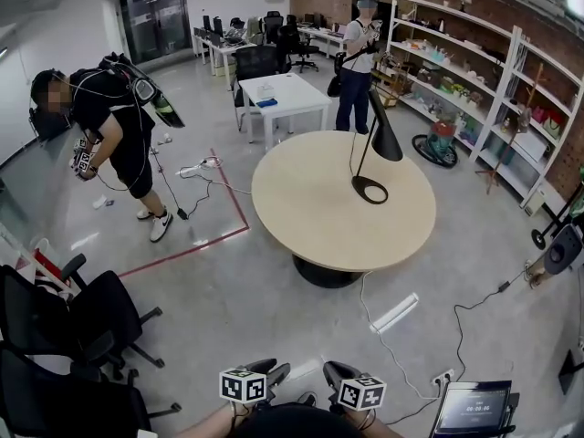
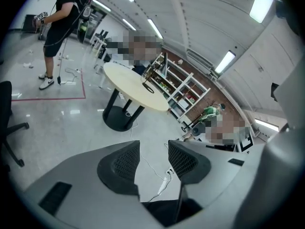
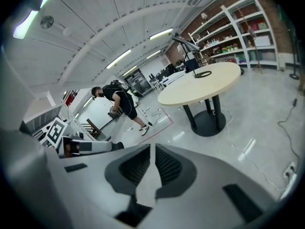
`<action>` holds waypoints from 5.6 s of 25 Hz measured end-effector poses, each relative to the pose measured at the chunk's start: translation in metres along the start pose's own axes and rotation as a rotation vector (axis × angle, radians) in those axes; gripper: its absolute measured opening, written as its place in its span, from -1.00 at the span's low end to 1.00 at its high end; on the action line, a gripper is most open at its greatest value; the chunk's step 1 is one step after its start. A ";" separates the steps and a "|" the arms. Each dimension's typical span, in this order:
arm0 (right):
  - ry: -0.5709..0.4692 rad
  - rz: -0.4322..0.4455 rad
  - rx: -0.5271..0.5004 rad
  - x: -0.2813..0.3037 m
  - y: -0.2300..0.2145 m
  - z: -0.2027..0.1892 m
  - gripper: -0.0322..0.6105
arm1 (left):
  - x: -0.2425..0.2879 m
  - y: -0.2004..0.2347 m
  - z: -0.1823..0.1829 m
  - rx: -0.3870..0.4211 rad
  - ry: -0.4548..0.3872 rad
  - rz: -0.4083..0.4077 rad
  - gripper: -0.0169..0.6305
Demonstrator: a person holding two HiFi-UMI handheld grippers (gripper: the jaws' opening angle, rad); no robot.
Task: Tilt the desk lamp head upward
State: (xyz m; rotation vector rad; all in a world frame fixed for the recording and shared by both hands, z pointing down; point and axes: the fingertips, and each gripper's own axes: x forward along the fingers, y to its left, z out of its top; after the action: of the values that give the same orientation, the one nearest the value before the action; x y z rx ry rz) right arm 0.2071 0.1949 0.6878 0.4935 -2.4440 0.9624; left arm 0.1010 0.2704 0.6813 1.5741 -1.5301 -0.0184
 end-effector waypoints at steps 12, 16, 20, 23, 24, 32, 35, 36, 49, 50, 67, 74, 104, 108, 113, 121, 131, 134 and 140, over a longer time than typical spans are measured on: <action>0.008 -0.005 0.051 0.015 -0.039 0.027 -0.79 | 0.037 0.003 0.030 -0.025 0.005 0.016 -0.35; -0.030 -0.049 0.069 0.019 -0.052 0.048 -0.79 | 0.053 0.005 0.052 0.011 0.019 -0.011 -0.35; -0.061 -0.087 0.085 0.035 -0.057 0.065 -0.79 | 0.067 0.016 0.076 0.039 0.036 -0.049 -0.35; -0.074 -0.105 0.088 0.046 -0.058 0.080 -0.79 | 0.074 0.023 0.096 0.043 0.045 -0.064 -0.35; -0.078 -0.109 0.093 0.048 -0.057 0.085 -0.79 | 0.076 0.024 0.103 0.045 0.048 -0.068 -0.35; -0.084 -0.142 0.135 0.095 -0.055 0.108 -0.79 | 0.091 0.061 0.146 0.057 0.078 -0.097 -0.35; -0.082 -0.157 0.148 0.112 -0.053 0.116 -0.79 | 0.098 0.076 0.160 0.056 0.094 -0.112 -0.35; -0.082 -0.163 0.151 0.117 -0.053 0.120 -0.79 | 0.101 0.080 0.165 0.055 0.098 -0.119 -0.35; -0.097 -0.233 0.212 0.145 -0.071 0.150 -0.79 | 0.140 0.101 0.196 0.050 0.154 -0.184 -0.35; -0.093 -0.228 0.223 0.150 -0.074 0.154 -0.79 | 0.143 0.102 0.201 0.047 0.156 -0.180 -0.35; 0.006 -0.057 0.121 0.240 -0.126 0.281 -0.79 | 0.211 0.125 0.318 0.000 0.046 -0.018 -0.35; -0.006 -0.045 0.153 0.252 -0.157 0.310 -0.79 | 0.241 0.119 0.339 -0.005 0.048 -0.007 -0.35; -0.522 -0.484 0.344 0.198 -0.240 0.459 -0.79 | 0.401 0.088 0.469 0.305 0.263 -0.450 -0.35; -0.591 -0.481 0.326 0.190 -0.240 0.486 -0.79 | 0.419 0.073 0.499 0.366 0.221 -0.478 -0.35; -0.682 -0.468 0.256 0.179 -0.253 0.526 -0.61 | 0.429 0.032 0.546 0.559 0.080 -0.508 -0.35; -0.895 -0.222 0.301 0.171 -0.263 0.567 -0.38 | 0.436 -0.017 0.613 0.957 -0.167 -0.441 -0.35; -0.976 -0.082 0.445 0.176 -0.284 0.590 -0.29 | 0.475 -0.074 0.646 1.046 -0.221 -0.461 -0.35; -1.006 -0.002 0.466 0.175 -0.279 0.596 -0.29 | 0.487 -0.081 0.642 1.060 -0.203 -0.463 -0.35; -1.032 0.016 0.427 0.174 -0.276 0.609 -0.29 | 0.490 -0.089 0.649 1.043 -0.216 -0.492 -0.35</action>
State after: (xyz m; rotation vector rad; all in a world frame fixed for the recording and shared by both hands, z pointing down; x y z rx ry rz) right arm 0.0212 -0.4527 0.5364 1.4041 -3.0786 1.5076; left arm -0.0897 -0.5086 0.5221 2.8237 -1.3154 0.4033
